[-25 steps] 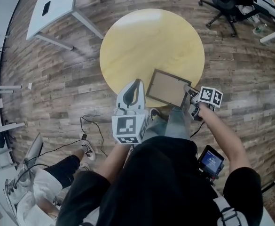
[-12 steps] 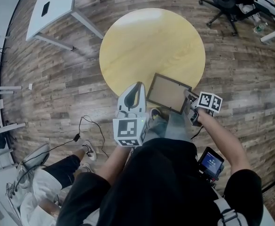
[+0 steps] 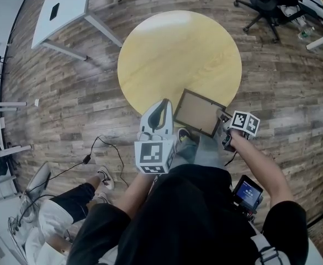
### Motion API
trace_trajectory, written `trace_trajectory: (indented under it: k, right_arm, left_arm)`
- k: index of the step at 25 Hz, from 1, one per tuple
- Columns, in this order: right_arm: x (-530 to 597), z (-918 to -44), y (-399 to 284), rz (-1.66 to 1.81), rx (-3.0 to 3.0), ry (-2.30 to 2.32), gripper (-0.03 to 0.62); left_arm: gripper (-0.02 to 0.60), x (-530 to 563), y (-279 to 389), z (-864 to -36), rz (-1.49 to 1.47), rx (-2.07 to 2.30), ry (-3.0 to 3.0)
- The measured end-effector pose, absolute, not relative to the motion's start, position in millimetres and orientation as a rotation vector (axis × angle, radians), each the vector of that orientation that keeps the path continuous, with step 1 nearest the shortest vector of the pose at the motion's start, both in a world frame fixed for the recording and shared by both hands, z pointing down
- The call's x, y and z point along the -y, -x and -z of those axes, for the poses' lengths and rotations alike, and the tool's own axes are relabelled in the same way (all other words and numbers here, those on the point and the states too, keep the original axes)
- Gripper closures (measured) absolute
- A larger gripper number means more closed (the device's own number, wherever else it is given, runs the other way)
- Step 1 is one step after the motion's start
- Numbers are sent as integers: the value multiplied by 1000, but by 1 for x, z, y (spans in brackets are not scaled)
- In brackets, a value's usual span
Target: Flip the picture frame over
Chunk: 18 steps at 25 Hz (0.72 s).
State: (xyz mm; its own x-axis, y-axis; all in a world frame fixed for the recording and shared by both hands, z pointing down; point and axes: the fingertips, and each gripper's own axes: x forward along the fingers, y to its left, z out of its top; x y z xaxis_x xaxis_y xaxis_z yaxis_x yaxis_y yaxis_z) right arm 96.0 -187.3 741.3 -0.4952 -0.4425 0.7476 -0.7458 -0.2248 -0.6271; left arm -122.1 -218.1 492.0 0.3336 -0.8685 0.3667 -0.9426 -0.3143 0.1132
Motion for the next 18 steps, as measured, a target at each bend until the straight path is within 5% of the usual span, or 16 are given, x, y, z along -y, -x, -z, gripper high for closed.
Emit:
trace_trajectory:
  k: [18]
  right_arm:
    - [191, -729, -90, -1663, 1825, -1402, 459]
  left_arm:
    - [552, 216, 118, -489, -323, 1611, -2318]
